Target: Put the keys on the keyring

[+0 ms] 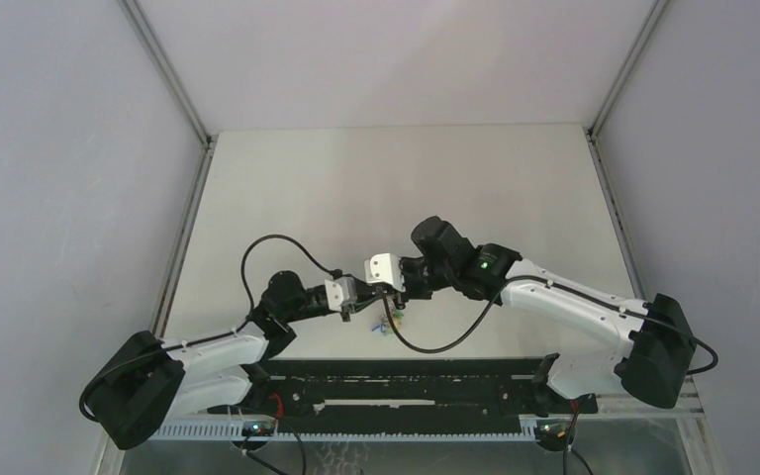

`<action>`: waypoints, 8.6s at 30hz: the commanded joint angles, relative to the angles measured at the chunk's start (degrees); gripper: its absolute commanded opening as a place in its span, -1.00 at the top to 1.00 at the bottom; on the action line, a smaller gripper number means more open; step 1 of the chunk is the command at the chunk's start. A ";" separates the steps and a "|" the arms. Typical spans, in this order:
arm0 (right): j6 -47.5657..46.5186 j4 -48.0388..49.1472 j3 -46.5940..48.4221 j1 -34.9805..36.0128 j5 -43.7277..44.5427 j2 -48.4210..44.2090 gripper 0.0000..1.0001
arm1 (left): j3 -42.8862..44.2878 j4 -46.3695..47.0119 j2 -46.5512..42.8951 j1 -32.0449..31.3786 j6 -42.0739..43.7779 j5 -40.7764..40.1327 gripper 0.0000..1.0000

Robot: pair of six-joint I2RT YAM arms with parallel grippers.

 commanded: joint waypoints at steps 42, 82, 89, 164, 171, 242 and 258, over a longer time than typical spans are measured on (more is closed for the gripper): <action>56.45 15.88 -3.15 -12.35 -9.79 -3.08 0.29 | 0.27 4.44 -3.65 0.27 1.26 -8.80 0.99; 55.57 12.61 -3.15 -15.04 -12.07 2.14 1.00 | -3.30 12.12 -5.24 0.21 -0.17 -11.91 1.00; 56.15 13.25 -3.15 -14.64 -12.33 3.11 1.00 | -4.21 18.01 -3.38 0.26 -2.50 -11.58 0.99; 17.97 37.59 -14.67 -14.69 -30.58 -1.76 0.61 | -3.73 29.11 1.53 2.37 -11.34 -3.18 1.00; 18.91 38.72 -14.53 -14.99 -30.53 -1.37 0.57 | -3.16 29.31 1.90 2.34 -11.79 -0.46 0.99; 5.31 -4.38 6.17 -9.94 -13.02 1.39 1.00 | 0.57 21.81 5.52 2.98 -11.21 2.61 0.50; 4.75 -3.83 6.43 -8.76 -13.16 2.32 1.00 | 4.59 11.45 7.14 2.90 -8.87 7.92 0.49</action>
